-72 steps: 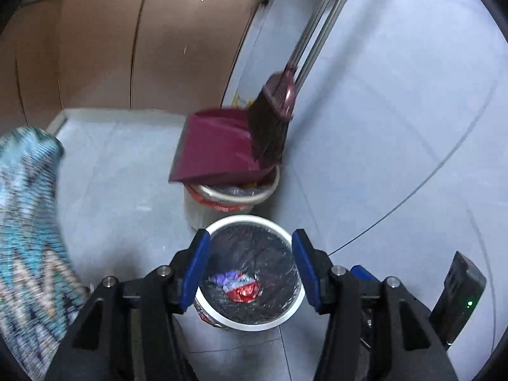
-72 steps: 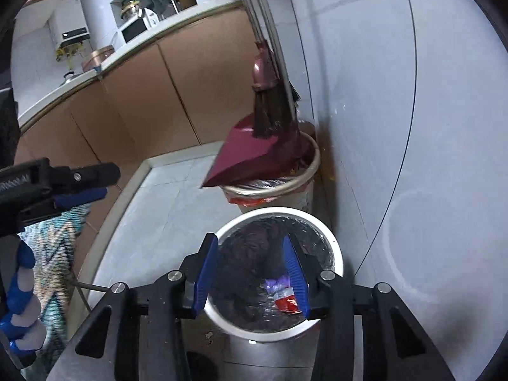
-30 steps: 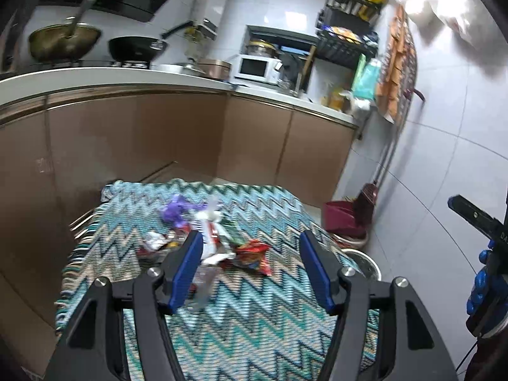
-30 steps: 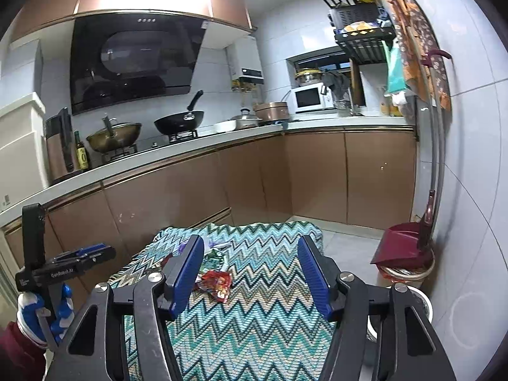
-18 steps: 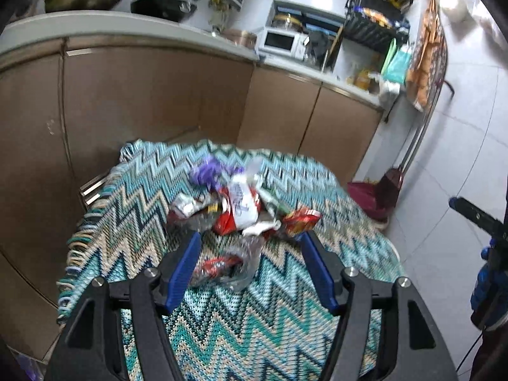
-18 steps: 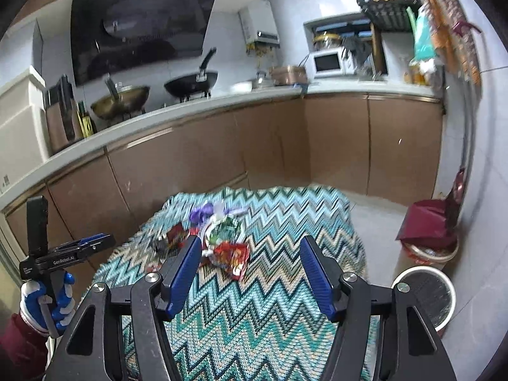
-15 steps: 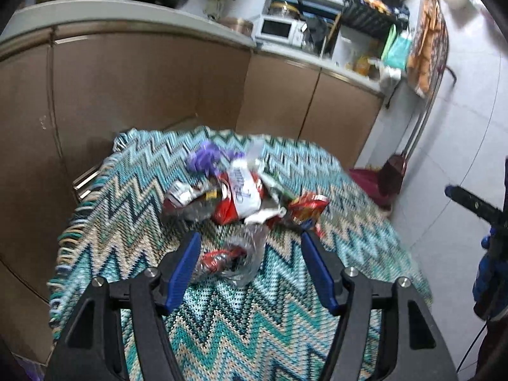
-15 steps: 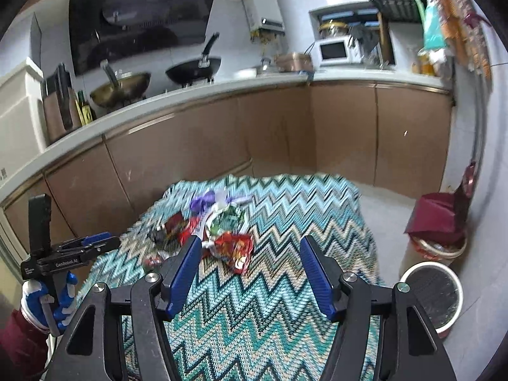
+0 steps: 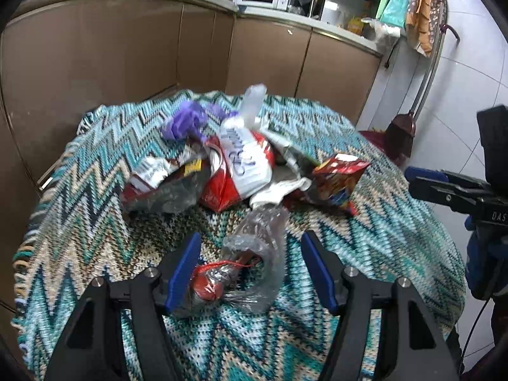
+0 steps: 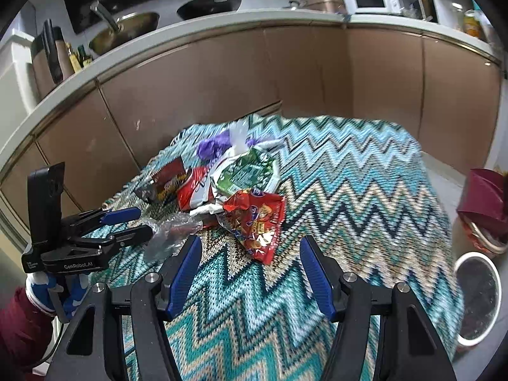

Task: Collect trash
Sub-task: 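Grasp the clear plastic bag with the left gripper while the right gripper grasps the red snack packet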

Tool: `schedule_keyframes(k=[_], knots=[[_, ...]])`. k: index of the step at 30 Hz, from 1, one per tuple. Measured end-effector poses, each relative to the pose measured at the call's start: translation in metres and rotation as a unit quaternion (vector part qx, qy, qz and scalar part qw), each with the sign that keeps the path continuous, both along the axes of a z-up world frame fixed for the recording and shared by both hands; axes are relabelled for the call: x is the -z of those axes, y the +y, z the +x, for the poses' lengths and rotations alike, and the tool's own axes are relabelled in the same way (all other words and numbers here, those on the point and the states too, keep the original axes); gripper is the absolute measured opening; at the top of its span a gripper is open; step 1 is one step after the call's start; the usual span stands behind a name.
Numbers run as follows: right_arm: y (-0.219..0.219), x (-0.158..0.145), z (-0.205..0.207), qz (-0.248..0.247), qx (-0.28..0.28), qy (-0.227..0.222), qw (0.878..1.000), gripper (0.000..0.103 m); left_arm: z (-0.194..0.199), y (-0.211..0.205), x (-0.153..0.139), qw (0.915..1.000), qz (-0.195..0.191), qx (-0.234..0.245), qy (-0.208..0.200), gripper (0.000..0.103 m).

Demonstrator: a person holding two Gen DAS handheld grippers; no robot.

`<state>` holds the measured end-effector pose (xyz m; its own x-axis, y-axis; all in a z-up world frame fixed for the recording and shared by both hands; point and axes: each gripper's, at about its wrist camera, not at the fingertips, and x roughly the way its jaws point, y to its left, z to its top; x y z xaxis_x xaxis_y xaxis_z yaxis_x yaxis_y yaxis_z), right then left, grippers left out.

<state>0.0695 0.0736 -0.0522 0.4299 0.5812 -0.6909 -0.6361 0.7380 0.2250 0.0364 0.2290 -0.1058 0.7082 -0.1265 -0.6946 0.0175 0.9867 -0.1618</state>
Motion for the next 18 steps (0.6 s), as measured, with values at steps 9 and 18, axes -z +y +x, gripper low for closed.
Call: schedule_keyframes(k=[9,18], knots=[[0.032,0.025,0.027,-0.007,-0.028,0.023,0.999,0.061,0.008,0.01,0.018,0.9992,-0.037,0.015,0.004,0.046],[0.049,0.046,0.045,0.002,-0.036,0.05,0.998,0.03,0.009,0.004,0.022,0.9987,-0.039,0.029,0.014,0.025]])
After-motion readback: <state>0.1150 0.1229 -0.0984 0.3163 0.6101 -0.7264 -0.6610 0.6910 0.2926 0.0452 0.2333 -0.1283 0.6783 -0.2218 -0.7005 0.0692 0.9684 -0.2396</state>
